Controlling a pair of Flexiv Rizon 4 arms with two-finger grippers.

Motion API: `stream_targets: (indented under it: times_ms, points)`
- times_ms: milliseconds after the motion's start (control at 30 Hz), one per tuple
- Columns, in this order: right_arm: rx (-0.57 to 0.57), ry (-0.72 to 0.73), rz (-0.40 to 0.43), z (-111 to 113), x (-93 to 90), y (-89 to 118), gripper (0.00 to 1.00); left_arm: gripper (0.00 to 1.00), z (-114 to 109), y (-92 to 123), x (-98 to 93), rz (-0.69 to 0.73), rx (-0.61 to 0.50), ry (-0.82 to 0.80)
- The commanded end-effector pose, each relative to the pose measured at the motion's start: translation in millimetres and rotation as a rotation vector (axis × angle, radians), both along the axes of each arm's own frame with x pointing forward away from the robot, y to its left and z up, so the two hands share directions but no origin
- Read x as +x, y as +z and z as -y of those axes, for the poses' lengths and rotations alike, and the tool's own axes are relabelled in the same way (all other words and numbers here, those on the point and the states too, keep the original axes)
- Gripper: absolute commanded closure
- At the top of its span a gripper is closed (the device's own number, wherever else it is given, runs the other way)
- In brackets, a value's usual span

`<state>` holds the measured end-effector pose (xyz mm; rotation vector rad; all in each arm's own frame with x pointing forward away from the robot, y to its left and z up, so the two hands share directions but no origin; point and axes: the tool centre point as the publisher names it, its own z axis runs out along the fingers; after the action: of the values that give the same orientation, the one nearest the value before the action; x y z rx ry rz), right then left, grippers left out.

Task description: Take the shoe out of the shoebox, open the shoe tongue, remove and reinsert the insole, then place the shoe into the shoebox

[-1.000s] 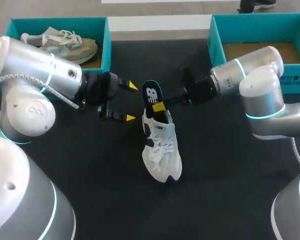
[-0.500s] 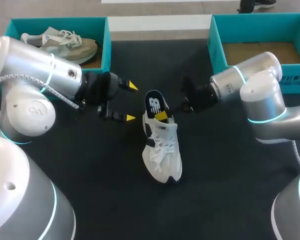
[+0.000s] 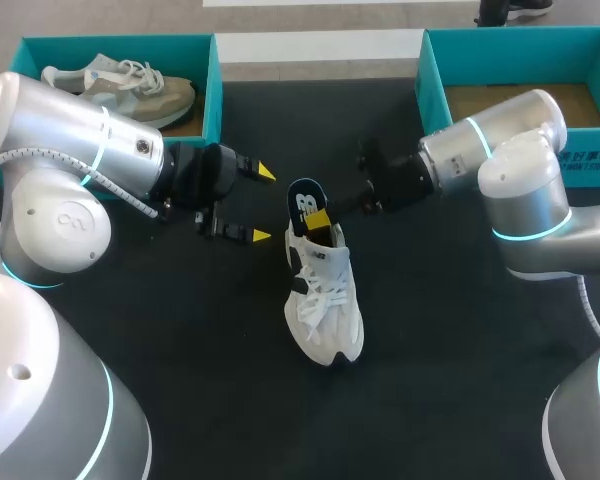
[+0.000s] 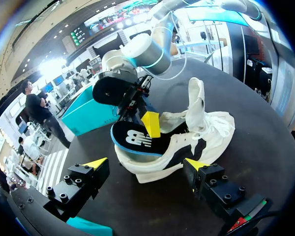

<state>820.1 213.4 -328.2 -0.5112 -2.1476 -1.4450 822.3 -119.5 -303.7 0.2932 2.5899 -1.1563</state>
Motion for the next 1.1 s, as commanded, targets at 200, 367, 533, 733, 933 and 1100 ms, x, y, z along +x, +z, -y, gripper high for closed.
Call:
stream_targets:
  times_ms: [200,367,533,733,933,1100]
  points:
    - [-0.075,-0.049,-0.137,0.8,10.2,-1.5,1.0,0.0,0.8,0.0,-0.3,0.0,0.005,0.001]
    - [-0.112,-0.096,-0.205,5.7,3.4,-4.9,1.0,0.0,0.8,0.0,-0.3,0.0,0.005,0.001]
    - [-0.131,-0.115,-0.237,9.0,-7.4,-11.4,1.0,0.0,0.8,0.0,-0.3,0.0,0.005,0.001]
    - [-0.163,-0.116,-0.257,11.4,-19.0,-18.3,1.0,0.0,0.8,0.0,-0.3,0.0,0.005,0.001]
    - [-0.18,-0.129,-0.225,12.6,-17.4,-13.9,1.0,0.0,0.8,0.0,-0.3,0.0,0.005,0.001]
    - [-0.179,-0.125,-0.184,11.2,-6.2,0.5,1.0,0.0,0.8,0.0,-0.3,0.0,0.005,0.001]
